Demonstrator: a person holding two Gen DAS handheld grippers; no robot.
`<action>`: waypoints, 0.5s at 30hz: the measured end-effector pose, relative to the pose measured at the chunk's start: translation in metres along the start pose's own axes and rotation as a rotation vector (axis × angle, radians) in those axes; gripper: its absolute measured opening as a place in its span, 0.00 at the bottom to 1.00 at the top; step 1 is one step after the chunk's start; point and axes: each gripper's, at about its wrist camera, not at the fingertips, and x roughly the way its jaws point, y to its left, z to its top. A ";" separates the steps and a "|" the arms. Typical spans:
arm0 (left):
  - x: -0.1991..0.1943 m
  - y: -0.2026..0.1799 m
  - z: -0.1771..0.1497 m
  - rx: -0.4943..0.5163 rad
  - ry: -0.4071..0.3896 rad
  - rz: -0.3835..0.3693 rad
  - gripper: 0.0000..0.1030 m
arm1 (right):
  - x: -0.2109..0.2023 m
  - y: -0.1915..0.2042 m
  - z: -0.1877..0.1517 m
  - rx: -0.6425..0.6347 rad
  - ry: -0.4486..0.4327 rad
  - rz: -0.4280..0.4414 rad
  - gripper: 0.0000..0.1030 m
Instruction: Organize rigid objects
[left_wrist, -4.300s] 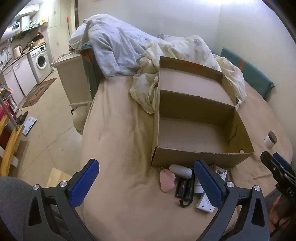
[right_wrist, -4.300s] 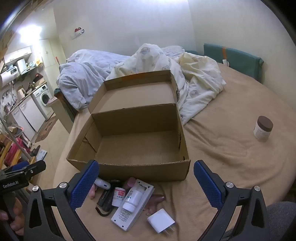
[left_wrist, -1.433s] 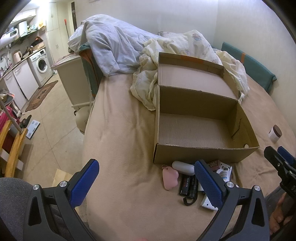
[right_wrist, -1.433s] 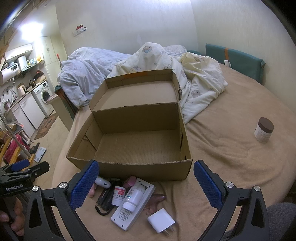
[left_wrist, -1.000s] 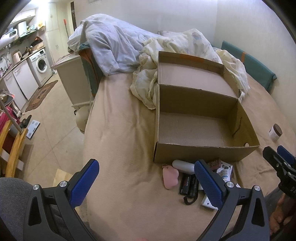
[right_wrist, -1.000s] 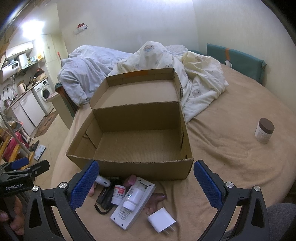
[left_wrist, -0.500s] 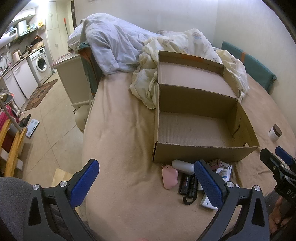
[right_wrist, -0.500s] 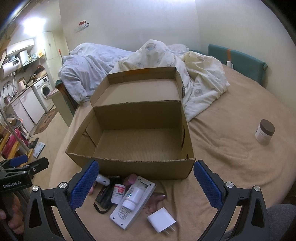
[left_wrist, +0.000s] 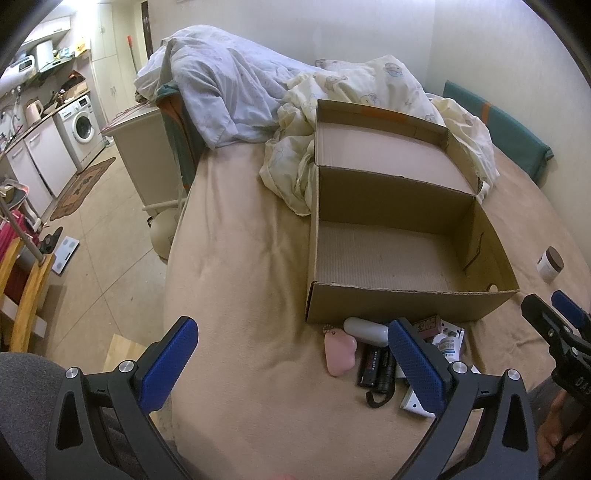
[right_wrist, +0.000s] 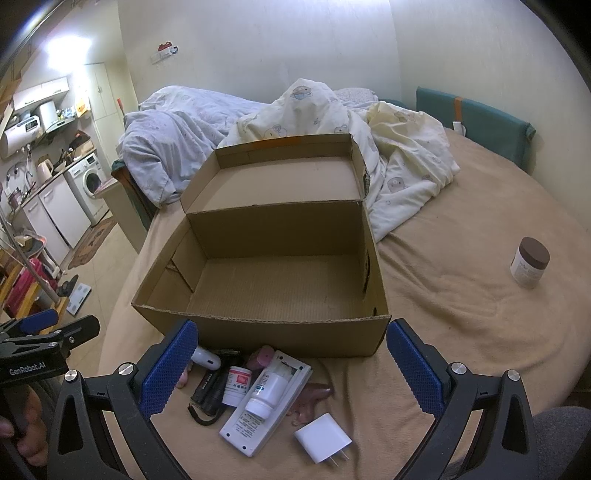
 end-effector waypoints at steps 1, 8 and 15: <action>0.000 0.000 0.000 -0.001 0.001 0.000 1.00 | 0.000 0.000 0.000 0.001 0.000 0.001 1.00; 0.035 0.015 0.015 -0.056 0.155 -0.052 1.00 | 0.003 0.002 -0.002 0.012 0.008 0.013 1.00; 0.091 0.010 0.020 -0.059 0.378 -0.085 0.94 | 0.009 -0.014 0.001 0.089 0.053 0.022 1.00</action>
